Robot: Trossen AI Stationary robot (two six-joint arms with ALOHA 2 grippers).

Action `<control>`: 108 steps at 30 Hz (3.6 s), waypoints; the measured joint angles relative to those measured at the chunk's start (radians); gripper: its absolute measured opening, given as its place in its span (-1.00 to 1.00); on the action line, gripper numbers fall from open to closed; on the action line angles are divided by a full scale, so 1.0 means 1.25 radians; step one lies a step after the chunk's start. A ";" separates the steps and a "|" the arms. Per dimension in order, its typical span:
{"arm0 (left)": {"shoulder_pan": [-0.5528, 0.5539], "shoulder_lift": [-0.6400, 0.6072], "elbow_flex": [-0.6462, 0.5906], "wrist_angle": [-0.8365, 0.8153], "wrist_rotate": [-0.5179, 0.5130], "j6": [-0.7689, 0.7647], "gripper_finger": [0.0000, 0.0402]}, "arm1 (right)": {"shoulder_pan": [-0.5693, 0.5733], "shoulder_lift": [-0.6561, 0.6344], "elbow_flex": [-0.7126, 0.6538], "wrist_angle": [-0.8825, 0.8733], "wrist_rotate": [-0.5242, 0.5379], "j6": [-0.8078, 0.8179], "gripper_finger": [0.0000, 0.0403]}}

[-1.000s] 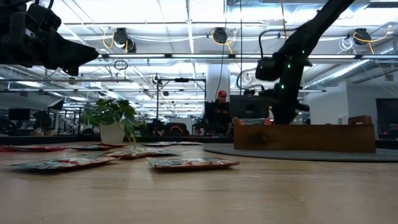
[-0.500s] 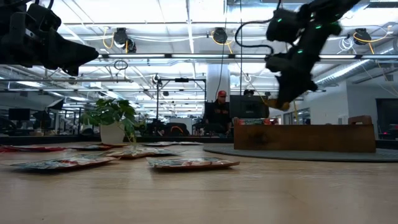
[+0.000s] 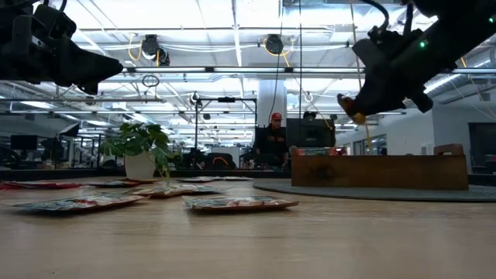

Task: Pick & Place Tea
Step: Put the yellow tea bag into the middle section of the wooden organizer

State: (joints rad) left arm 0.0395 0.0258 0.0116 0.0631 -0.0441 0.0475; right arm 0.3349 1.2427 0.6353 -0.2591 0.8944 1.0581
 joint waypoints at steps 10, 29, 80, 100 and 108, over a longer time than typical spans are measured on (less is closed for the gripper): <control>0.000 0.000 0.000 0.000 0.000 0.000 -0.64 | 0.014 0.216 -0.001 0.010 0.099 0.210 -0.93; 0.000 0.000 0.000 0.000 0.000 0.000 -0.64 | -0.006 0.229 -0.001 0.006 0.115 0.192 -0.87; 0.000 0.000 0.000 0.000 0.000 0.000 -0.64 | -0.059 -0.154 -0.001 0.018 -0.111 -0.304 -0.25; 0.000 0.000 0.000 0.000 0.000 0.000 -0.64 | -0.035 -0.222 -0.046 0.068 -0.112 -0.685 -0.25; 0.000 0.000 0.000 0.000 0.000 0.000 -0.64 | -0.054 -0.423 -0.232 0.240 -0.110 -0.791 -0.25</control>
State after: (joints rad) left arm 0.0397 0.0259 0.0114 0.0631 -0.0437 0.0475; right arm 0.2671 0.7144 0.3453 0.0406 0.7569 0.0690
